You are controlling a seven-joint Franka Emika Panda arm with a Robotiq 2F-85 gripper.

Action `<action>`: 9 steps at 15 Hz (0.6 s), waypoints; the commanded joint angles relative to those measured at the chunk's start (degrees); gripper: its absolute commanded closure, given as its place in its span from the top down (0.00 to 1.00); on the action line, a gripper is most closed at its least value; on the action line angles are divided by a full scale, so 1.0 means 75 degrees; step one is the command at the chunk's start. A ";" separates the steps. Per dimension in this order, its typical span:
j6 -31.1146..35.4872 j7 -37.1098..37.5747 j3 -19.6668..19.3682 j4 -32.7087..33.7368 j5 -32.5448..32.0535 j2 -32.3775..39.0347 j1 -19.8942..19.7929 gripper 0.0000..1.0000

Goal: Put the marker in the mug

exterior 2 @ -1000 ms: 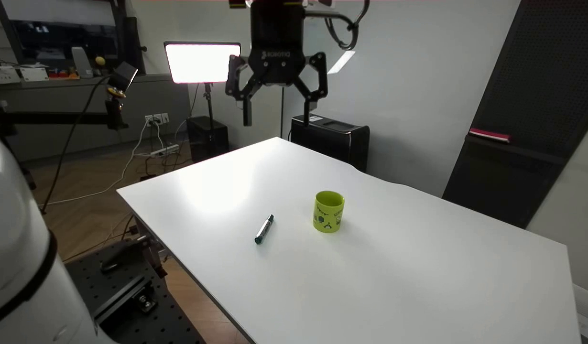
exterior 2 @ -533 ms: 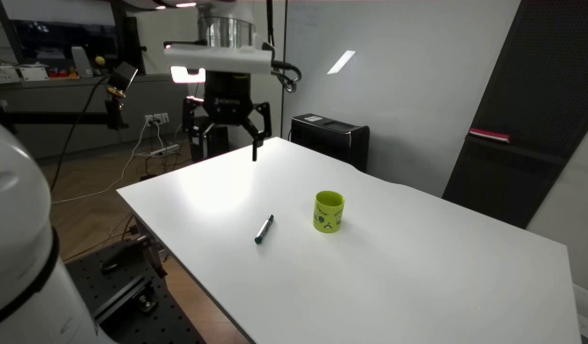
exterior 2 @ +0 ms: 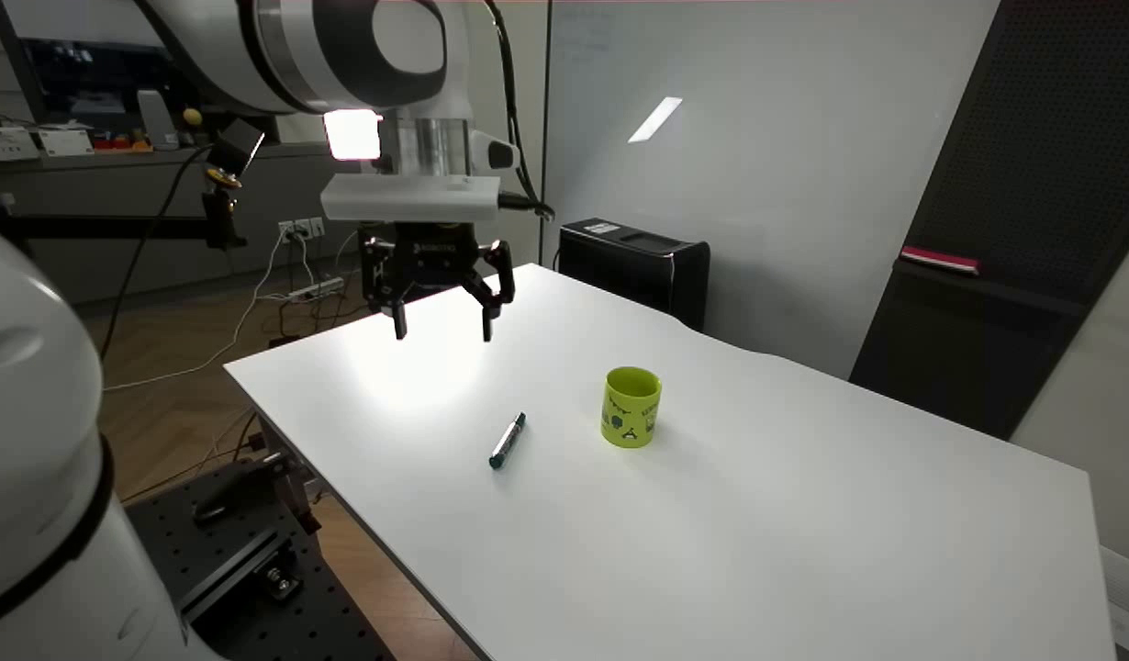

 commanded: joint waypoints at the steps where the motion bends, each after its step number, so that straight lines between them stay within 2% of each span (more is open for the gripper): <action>1: 0.0978 0.1070 0.0352 0.0007 -0.0343 0.1042 -0.0363 1.00; 5: 0.1736 0.2059 0.0619 0.0121 -0.1063 0.2297 -0.0781 1.00; 9: 0.1990 0.3340 0.0633 0.0650 -0.2188 0.3559 -0.1028 1.00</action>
